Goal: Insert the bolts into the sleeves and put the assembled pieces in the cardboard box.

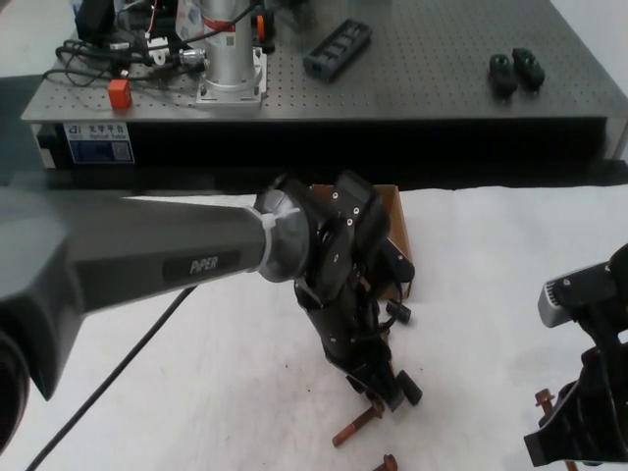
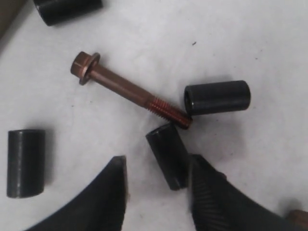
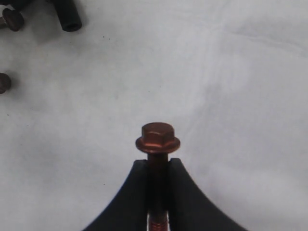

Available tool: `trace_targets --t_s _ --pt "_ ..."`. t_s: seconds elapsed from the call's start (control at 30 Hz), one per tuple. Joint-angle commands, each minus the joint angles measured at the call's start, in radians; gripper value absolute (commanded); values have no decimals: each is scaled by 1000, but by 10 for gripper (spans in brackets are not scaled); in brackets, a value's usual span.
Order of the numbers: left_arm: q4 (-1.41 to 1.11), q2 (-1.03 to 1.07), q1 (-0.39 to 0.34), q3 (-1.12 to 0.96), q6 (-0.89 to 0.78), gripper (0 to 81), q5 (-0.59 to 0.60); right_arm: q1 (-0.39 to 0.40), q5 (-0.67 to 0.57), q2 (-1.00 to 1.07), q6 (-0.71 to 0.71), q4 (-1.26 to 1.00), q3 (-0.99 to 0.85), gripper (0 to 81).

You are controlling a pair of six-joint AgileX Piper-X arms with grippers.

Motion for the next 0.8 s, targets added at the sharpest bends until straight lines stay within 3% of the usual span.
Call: trace_targets --t_s 0.0,0.4,0.77 --pt "-6 1 -4 -9 13 306 -2 -4 -11 -9 5 0 -4 22" --pt "158 116 -4 -188 7 293 -14 -4 -11 -9 5 0 -4 22" --pt "265 141 -9 -193 -78 293 -9 -4 -11 -9 5 0 -4 22"
